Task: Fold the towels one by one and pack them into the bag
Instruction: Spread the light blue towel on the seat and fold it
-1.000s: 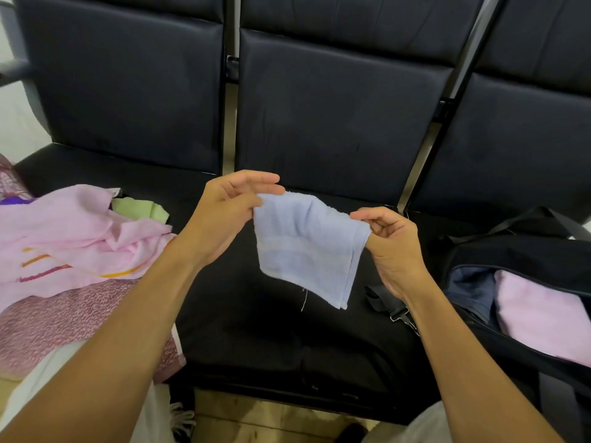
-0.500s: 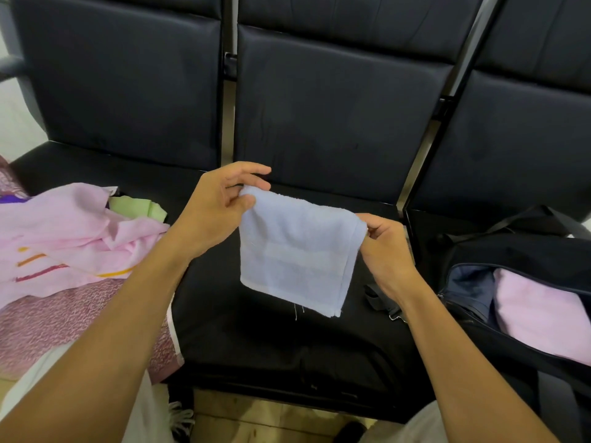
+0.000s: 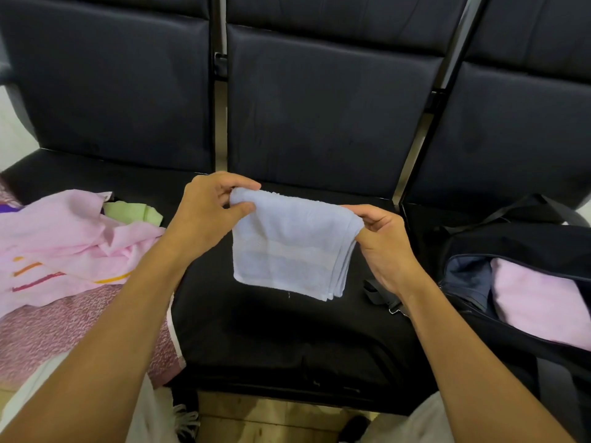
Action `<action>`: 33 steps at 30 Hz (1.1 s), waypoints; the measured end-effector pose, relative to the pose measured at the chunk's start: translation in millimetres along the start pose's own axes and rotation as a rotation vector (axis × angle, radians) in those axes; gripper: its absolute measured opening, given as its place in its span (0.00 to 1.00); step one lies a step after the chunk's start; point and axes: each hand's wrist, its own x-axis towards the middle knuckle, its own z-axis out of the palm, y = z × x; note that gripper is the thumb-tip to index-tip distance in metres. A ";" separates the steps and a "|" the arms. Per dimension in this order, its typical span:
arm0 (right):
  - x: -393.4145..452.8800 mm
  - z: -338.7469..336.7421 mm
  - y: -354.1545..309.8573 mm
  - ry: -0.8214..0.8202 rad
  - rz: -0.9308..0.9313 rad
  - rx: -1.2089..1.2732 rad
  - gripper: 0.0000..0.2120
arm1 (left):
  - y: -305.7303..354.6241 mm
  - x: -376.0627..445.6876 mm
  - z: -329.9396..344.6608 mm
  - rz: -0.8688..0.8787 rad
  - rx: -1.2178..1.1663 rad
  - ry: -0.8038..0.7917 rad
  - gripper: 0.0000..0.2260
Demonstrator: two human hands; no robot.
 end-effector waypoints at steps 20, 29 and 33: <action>-6.7 -21.0 -10.9 -0.114 0.182 0.162 0.12 | 13.5 -5.6 10.9 0.151 0.001 -0.114 0.07; -7.8 -24.8 -16.5 -0.021 0.269 0.315 0.13 | 37.5 -12.6 22.9 0.007 -0.363 -0.001 0.08; -9.6 -26.5 -19.0 0.026 0.318 0.354 0.13 | 44.5 -14.2 26.1 -0.138 -0.607 -0.105 0.10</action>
